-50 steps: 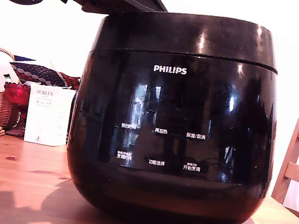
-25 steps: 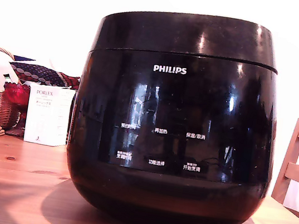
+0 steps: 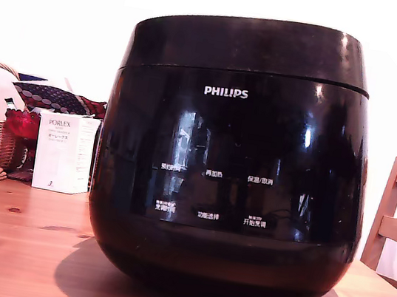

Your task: Close the rice cooker by pressing the lid down with medium force

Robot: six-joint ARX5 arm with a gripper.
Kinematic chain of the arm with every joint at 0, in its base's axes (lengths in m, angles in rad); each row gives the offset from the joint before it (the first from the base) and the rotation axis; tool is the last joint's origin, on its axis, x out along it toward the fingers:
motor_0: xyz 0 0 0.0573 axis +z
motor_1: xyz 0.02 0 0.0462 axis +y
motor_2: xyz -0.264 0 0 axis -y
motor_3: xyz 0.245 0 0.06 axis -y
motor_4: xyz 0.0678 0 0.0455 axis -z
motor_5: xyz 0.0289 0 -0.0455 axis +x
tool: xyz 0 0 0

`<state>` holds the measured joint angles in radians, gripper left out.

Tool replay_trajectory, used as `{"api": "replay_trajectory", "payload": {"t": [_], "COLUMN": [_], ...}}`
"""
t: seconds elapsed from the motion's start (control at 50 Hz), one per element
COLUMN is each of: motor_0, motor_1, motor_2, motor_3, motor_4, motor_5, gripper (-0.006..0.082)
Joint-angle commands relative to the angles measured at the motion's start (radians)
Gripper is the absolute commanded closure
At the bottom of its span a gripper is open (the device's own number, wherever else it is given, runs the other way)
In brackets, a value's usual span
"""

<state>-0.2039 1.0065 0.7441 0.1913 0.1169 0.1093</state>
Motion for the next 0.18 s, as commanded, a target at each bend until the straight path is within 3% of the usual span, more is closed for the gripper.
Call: {"api": "replay_trajectory", "payload": {"t": [0.0,0.16], "motor_0": [0.031,0.08], "motor_1": [-0.014,-0.027], "motor_2": [0.014,0.014], "motor_3": [0.011,0.011], "motor_4": [-0.002,-0.002], "motor_5": [0.004,0.004], "gripper": [0.0789,0.0789]}}
